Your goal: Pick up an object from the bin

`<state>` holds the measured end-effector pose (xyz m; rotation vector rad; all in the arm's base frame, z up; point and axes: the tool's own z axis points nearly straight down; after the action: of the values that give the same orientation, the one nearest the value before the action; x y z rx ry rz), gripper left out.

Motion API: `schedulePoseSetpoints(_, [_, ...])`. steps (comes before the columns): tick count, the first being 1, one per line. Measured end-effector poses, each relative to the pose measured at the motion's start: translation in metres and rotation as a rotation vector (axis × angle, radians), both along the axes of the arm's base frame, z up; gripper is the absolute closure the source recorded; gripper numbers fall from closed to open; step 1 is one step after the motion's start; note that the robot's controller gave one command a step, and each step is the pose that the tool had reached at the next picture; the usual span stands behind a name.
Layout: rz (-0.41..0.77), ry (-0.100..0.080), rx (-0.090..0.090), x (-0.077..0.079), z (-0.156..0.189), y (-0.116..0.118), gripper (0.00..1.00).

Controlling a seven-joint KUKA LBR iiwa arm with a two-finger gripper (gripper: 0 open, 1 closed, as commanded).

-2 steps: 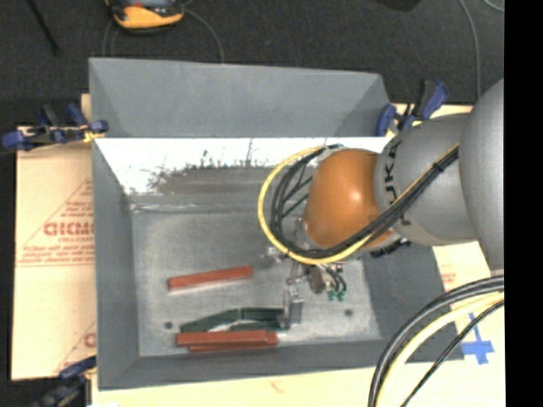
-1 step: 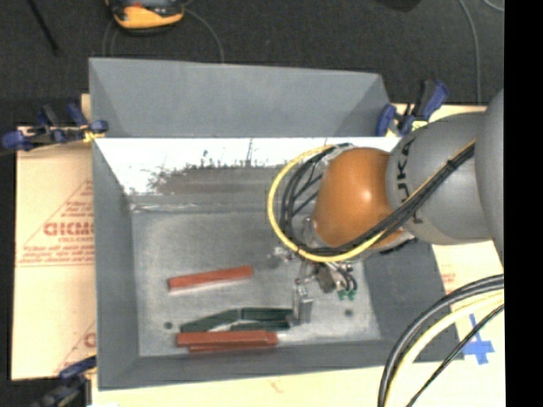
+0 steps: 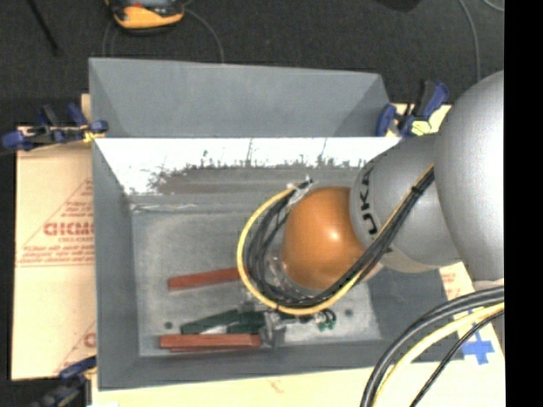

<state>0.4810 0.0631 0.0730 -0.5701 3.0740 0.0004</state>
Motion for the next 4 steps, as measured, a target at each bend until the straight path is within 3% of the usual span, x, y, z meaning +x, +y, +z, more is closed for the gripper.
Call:
schedulePoseSetpoints(1, [0.0, 0.0, 0.0, 0.0, 0.0, 0.0, 1.0])
schedulePoseSetpoints(2, [0.151, 0.001, 0.0, -0.001, 0.012, -0.012, 1.0])
schedulePoseSetpoints(3, [0.188, 0.006, -0.001, -0.001, 0.027, 0.097, 1.0])
schedulePoseSetpoints(4, [0.187, 0.006, -0.001, -0.001, 0.027, 0.097, 1.0])
